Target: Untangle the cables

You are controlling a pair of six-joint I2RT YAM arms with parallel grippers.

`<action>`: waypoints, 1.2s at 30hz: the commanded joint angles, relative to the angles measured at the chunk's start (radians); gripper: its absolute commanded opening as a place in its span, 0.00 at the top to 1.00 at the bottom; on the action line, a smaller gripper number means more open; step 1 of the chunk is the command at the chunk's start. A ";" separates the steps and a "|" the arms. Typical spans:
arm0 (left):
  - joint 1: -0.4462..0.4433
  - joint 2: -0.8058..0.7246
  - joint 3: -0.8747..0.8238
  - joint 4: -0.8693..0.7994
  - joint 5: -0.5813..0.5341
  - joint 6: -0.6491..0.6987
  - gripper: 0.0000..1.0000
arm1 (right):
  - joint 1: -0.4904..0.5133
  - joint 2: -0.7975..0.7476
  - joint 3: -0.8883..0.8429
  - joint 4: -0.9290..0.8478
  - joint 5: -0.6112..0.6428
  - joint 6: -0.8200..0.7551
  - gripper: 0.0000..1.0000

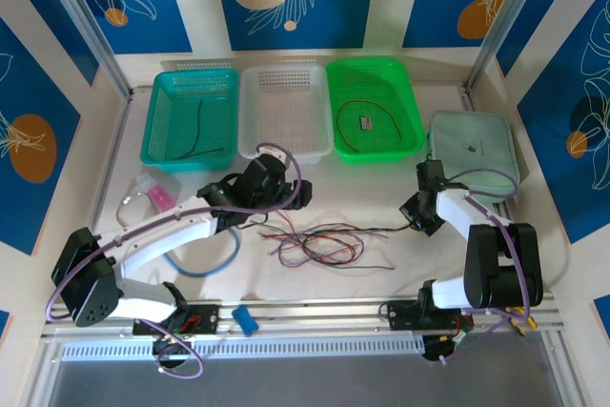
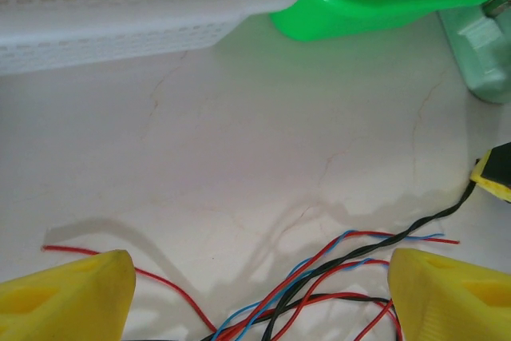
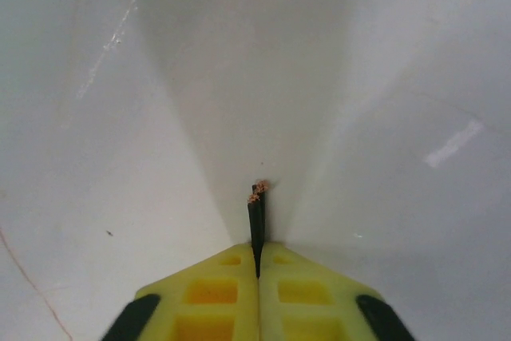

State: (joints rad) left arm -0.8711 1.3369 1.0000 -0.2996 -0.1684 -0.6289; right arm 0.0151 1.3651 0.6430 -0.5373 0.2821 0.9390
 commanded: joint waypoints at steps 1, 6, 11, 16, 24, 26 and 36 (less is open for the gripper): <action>-0.007 -0.045 0.063 -0.080 -0.008 0.037 0.17 | 0.019 -0.022 0.009 0.038 -0.070 0.001 1.00; -0.006 -0.135 0.041 -0.127 -0.036 0.019 0.17 | 0.008 -0.141 0.043 0.025 -0.100 -0.020 1.00; -0.006 -0.204 0.024 -0.164 -0.062 0.000 0.17 | 0.002 -0.291 0.088 0.013 -0.132 -0.045 1.00; -0.006 -0.197 0.026 -0.158 -0.058 0.001 0.17 | 0.002 -0.385 0.152 0.034 -0.177 -0.112 1.00; -0.003 -0.091 0.121 -0.108 0.019 0.024 0.17 | 0.018 -0.448 0.233 0.190 -0.335 -0.206 1.00; -0.001 -0.070 0.141 -0.076 0.053 0.025 0.18 | 0.030 -0.451 0.233 0.276 -0.406 -0.229 1.00; 0.058 0.006 0.248 0.022 0.233 -0.052 0.22 | 0.186 -0.399 0.160 0.791 -0.581 -0.266 1.00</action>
State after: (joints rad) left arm -0.8330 1.3396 1.1992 -0.3191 -0.0013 -0.6563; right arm 0.1699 0.9405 0.8265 0.0456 -0.2203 0.7063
